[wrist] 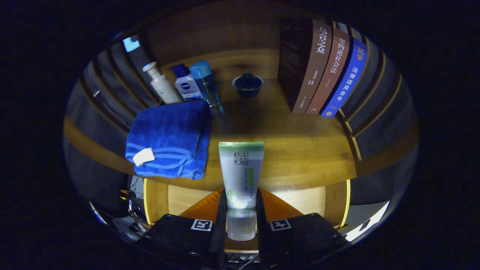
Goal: Pull open the drawer, take out the items inside it, and place them on the countertop above the cabinet.
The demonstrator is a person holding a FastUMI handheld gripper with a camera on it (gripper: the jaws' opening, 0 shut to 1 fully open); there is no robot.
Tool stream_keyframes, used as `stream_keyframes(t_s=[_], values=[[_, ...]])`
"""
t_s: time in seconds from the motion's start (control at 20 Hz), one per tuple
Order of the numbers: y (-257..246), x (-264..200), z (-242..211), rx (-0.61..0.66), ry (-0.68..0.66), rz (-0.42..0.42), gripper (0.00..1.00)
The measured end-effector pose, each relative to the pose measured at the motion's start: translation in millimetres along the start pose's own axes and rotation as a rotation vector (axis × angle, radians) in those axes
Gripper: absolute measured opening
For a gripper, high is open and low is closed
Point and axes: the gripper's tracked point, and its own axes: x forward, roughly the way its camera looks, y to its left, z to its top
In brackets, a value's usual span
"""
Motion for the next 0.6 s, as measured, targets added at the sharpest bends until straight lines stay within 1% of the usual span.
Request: stream_keyframes(t_s=[0.15, 0.4, 0.6], values=[[-9.8, 25.6, 18.4, -0.007, 0.015, -0.033, 0.40], [-15.7, 56.5, 34.0, -0.012, 0.044, -0.044, 0.40], [-17.2, 71.9, 31.2, -0.016, 0.076, -0.049, 0.42]])
